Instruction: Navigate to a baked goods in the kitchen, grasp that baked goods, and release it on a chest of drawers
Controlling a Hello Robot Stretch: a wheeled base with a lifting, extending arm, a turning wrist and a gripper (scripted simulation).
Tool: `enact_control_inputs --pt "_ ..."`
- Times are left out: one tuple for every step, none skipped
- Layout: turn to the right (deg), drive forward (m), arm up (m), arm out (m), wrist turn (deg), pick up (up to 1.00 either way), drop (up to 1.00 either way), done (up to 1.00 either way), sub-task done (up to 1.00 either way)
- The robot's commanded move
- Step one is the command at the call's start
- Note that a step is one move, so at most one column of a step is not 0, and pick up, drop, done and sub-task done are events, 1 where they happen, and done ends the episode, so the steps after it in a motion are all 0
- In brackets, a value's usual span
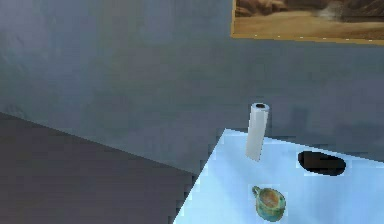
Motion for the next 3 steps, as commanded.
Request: enact_control_inputs --pt "0.0 0.0 0.04 0.0 0.0 0.0 0.0 0.0 0.0" --pt "0.0 0.0 0.0 0.0 -45.0 0.0 0.0 0.0 0.0" --pt "0.0 0.0 0.0 0.0 -45.0 0.0 0.0 0.0 0.0"
